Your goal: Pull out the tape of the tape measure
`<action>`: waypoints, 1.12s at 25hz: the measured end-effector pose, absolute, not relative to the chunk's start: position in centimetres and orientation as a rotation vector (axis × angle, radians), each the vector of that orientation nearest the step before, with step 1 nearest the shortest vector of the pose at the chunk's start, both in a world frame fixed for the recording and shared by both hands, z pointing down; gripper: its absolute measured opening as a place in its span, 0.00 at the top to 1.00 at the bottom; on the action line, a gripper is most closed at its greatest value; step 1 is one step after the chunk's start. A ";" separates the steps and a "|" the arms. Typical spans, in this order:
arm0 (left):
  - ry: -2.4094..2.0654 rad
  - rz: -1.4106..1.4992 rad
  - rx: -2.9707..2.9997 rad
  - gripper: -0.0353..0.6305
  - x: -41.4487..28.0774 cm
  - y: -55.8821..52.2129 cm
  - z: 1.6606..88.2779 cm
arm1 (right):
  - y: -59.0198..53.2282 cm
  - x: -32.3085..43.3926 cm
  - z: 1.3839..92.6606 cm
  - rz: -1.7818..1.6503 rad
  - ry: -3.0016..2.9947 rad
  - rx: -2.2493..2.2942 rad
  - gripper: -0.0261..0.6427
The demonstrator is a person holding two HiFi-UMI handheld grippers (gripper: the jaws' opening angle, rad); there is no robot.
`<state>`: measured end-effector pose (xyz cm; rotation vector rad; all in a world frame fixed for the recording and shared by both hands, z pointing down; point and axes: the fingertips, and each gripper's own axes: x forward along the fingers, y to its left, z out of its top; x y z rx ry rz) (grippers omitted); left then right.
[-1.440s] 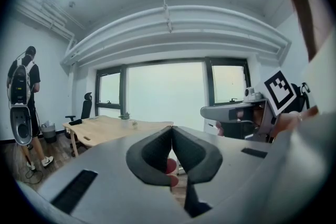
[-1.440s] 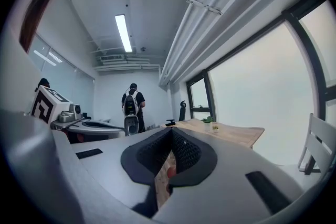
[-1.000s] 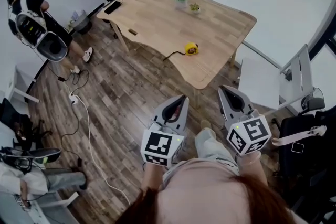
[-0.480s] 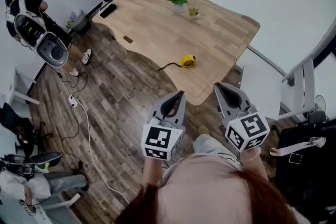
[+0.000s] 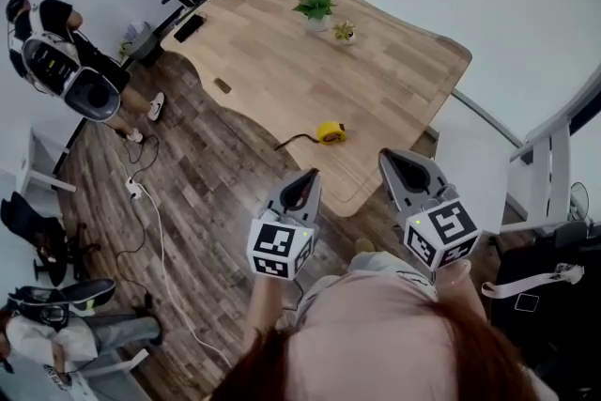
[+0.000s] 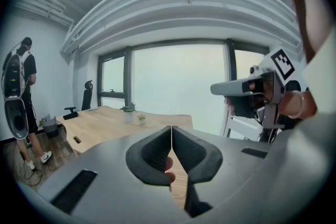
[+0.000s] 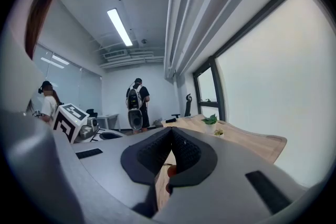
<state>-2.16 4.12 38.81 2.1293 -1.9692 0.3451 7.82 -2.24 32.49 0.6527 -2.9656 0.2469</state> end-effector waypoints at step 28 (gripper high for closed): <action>-1.554 0.611 2.340 0.71 -9.1 -6.5 46.9 | -12.0 0.3 35.7 0.306 -2.851 0.811 0.96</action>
